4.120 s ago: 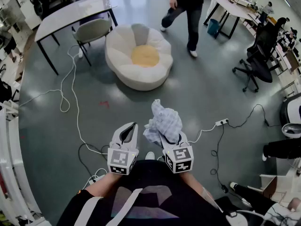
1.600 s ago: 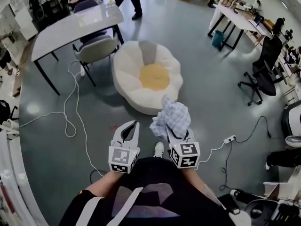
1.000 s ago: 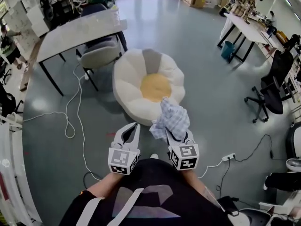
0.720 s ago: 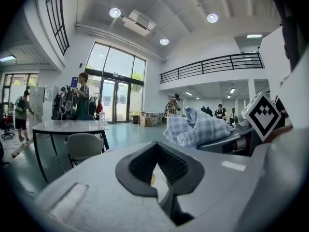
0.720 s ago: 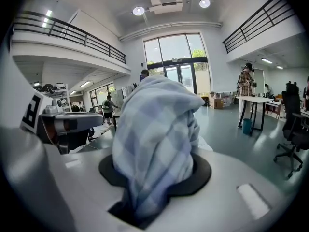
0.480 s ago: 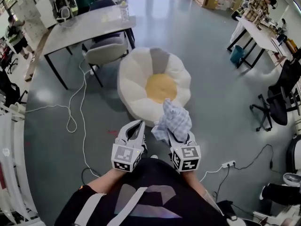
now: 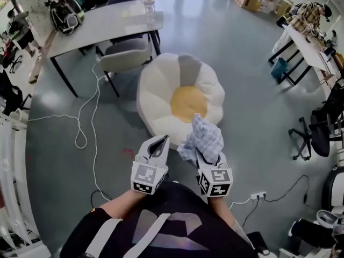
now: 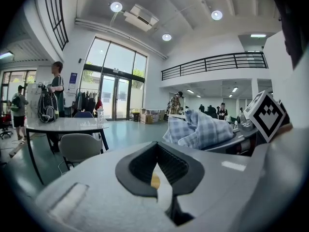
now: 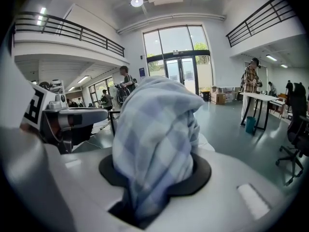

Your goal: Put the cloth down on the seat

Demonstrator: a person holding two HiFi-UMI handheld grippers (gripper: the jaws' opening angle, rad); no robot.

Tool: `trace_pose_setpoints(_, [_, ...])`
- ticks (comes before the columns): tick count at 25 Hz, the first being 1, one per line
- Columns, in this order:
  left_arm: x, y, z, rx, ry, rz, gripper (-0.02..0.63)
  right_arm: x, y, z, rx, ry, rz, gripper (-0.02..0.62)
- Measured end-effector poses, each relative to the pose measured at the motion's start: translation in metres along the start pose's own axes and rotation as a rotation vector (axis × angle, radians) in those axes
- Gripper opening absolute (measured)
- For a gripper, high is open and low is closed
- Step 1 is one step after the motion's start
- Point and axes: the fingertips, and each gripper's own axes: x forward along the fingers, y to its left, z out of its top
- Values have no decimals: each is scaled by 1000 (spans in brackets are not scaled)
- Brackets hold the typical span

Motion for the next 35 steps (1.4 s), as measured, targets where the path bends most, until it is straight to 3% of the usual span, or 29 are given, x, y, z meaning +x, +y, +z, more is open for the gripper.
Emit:
trace_pose_setpoints(13, [95, 100, 6, -12, 37, -7, 0, 118, -25, 49, -10, 80, -28, 170])
trace_pose_setpoints(20, [127, 128, 19, -3, 25, -38, 0, 152, -28, 74, -28, 100, -55, 170])
trace_pose_setpoints(29, [150, 148, 21, -18, 17, 17, 0, 181, -38, 80, -45, 135, -36, 170])
trace_pose_setpoints(35, [178, 159, 11, -45, 26, 84, 0, 215, -57, 73, -60, 182, 21, 170])
